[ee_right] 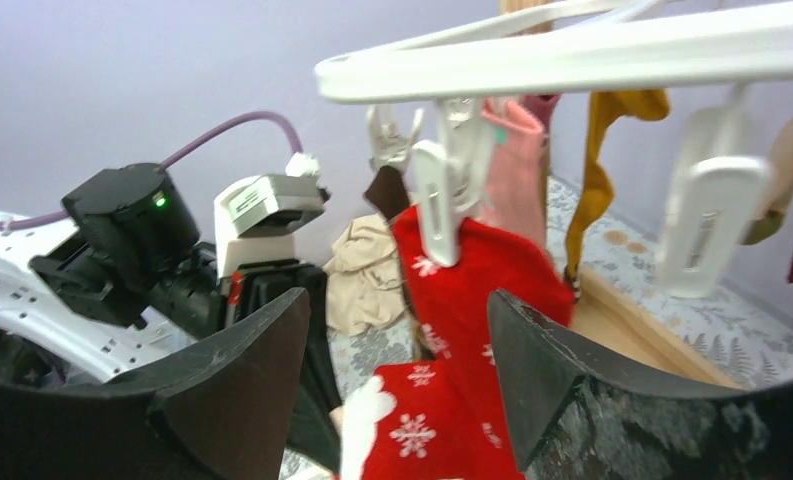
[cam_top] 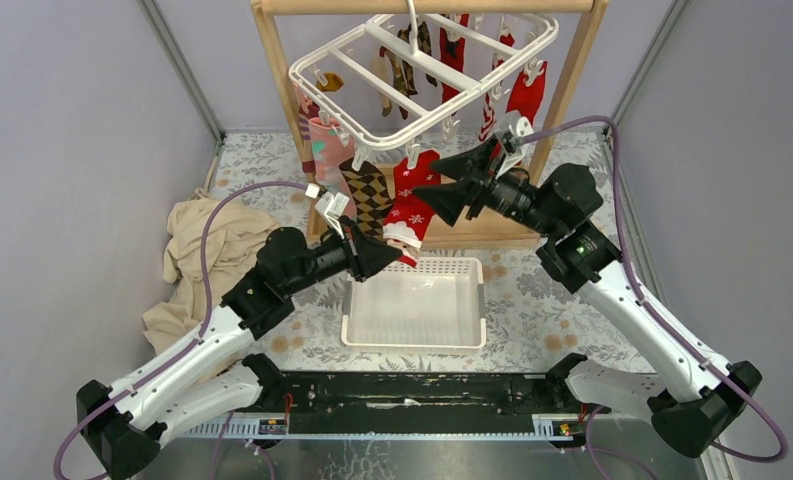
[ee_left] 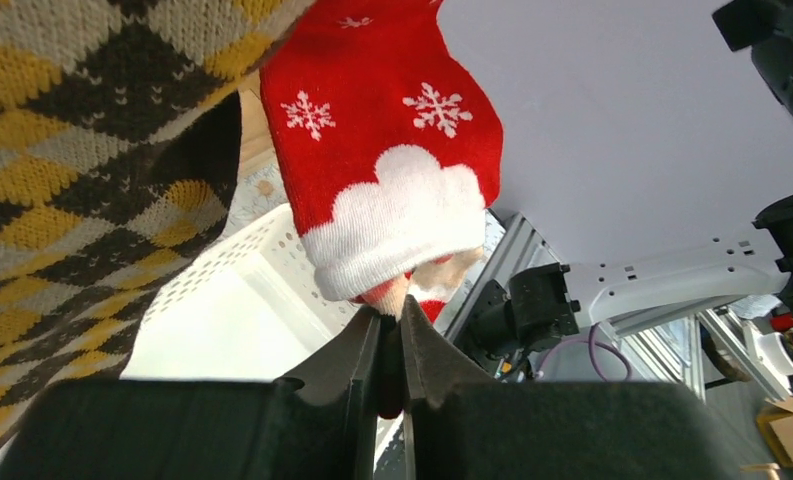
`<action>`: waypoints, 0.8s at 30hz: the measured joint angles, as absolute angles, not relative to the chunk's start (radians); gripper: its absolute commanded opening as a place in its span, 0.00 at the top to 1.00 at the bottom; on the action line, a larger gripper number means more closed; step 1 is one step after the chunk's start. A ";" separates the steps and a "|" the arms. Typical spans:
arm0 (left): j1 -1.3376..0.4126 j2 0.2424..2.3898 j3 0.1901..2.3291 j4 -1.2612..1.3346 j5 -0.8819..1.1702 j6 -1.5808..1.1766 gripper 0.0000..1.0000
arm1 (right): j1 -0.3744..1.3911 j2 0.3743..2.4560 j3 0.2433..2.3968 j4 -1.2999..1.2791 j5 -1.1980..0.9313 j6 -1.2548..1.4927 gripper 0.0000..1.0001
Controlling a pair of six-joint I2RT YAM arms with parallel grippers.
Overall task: Remove the socks clipped to the hanger
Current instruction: Remove the sock from the hanger.
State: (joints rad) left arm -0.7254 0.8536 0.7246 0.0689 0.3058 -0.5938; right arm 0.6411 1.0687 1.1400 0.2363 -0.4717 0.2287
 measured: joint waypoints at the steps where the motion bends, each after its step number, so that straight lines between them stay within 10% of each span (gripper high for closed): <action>1: -0.725 0.854 0.725 0.066 0.311 -0.601 0.84 | 0.625 1.076 1.143 0.252 -0.484 0.235 0.29; 24: -0.716 0.857 0.725 0.041 0.393 -0.680 0.84 | 0.450 1.337 1.195 0.699 -0.761 0.539 0.36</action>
